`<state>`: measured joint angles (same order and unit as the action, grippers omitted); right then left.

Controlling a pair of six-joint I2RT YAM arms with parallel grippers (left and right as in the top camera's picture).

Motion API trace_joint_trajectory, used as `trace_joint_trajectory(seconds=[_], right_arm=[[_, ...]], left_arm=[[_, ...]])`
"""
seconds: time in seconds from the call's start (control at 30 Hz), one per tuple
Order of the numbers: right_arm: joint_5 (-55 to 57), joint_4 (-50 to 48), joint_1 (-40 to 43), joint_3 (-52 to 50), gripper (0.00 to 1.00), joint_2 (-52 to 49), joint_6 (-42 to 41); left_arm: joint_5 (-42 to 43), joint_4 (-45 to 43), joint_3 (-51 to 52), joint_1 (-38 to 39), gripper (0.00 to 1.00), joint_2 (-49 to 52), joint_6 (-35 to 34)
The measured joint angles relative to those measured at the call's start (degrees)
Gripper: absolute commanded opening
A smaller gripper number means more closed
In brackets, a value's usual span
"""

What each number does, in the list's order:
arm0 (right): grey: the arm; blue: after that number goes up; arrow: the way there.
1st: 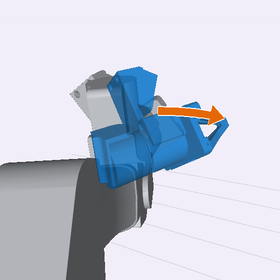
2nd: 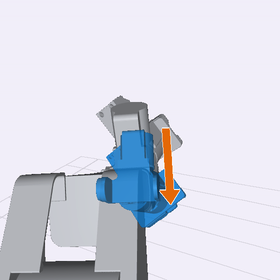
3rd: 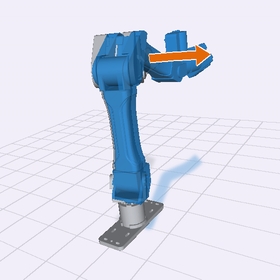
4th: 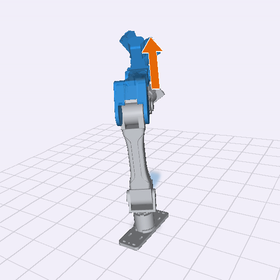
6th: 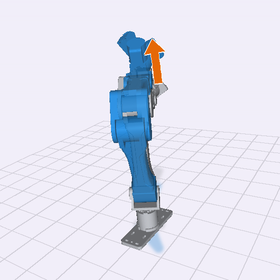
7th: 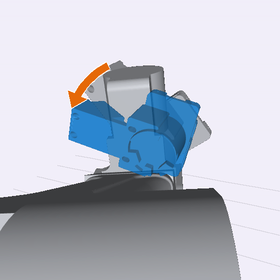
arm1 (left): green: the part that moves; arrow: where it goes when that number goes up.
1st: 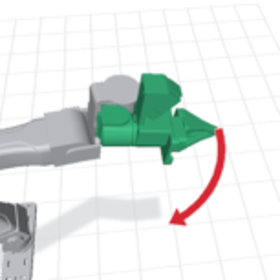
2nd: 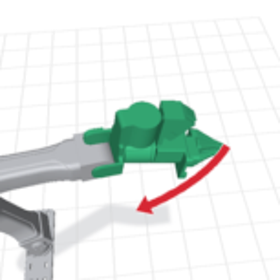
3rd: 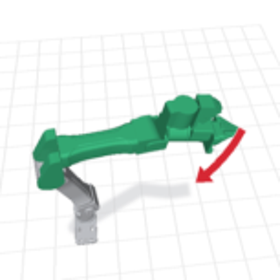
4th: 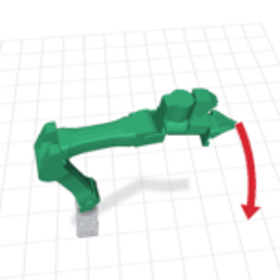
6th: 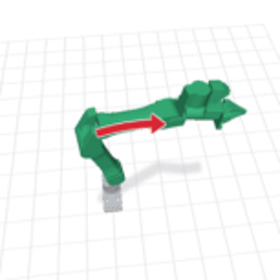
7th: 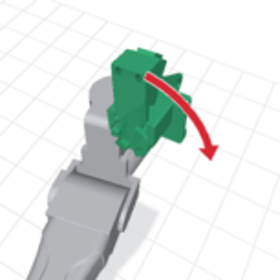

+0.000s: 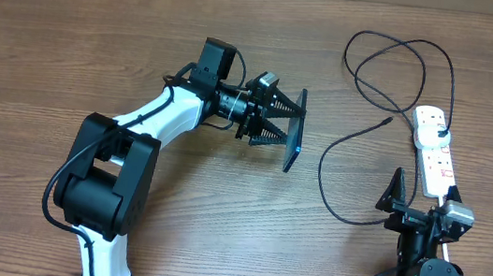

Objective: Plug charger to phone and switch on socket
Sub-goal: 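Hold the phone upright with the left gripper, bottom facing right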

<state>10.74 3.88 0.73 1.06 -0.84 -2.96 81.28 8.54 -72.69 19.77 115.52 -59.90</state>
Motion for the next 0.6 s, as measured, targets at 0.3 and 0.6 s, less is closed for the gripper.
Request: trace_joint_trajectory(seconds=[0.3,0.6], right_arm=[[0.0,0.0,0.0,0.0,1.0,0.0,0.0],[0.0,0.0,0.0,0.0,1.0,0.0,0.0]], left_arm=[[0.0,0.0,0.0,0.0,0.29,0.0,0.0],[0.0,0.0,0.0,0.1,0.28,0.0,0.0]])
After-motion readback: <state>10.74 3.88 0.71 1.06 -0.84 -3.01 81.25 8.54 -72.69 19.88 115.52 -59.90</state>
